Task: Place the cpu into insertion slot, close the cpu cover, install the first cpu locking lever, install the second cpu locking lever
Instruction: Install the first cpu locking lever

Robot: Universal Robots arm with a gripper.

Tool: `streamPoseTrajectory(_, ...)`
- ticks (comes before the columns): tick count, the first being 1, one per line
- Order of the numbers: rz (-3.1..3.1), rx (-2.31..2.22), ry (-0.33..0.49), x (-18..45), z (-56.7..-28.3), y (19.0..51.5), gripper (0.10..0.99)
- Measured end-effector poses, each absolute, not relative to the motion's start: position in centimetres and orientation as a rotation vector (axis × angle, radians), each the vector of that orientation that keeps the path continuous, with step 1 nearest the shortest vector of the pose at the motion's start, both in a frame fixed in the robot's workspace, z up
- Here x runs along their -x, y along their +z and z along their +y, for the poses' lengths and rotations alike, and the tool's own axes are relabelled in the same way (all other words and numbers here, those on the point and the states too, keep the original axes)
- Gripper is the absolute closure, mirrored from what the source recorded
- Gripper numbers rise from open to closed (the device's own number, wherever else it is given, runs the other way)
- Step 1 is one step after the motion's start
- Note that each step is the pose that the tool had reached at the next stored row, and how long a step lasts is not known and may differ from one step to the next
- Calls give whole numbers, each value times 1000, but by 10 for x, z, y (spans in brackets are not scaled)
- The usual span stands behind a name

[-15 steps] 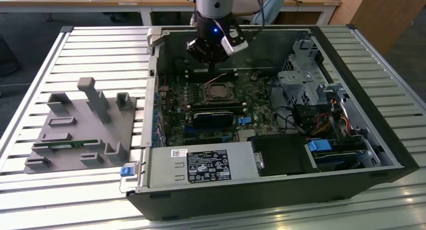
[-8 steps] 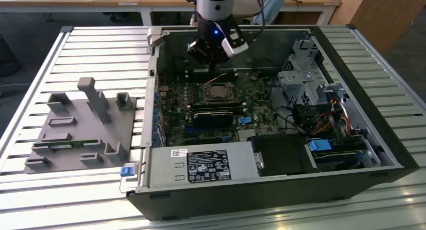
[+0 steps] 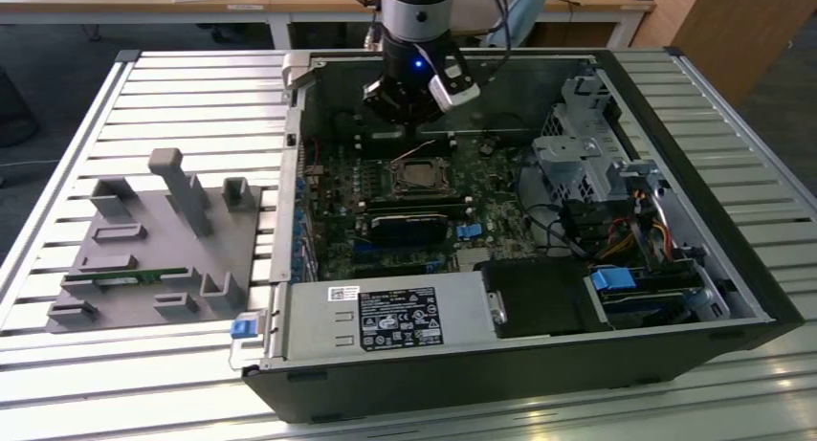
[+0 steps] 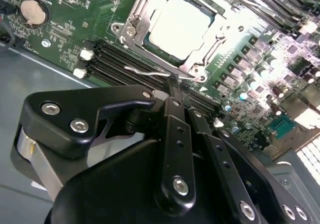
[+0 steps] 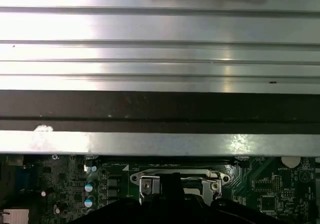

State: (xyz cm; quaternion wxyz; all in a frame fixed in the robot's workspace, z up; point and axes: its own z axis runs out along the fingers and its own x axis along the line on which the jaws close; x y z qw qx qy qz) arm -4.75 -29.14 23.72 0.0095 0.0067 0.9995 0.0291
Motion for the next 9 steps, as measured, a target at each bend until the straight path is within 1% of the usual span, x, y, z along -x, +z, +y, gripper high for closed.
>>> streamPoseTrajectory(9, 3121, -21, 91, 39, -290, 233, 973)
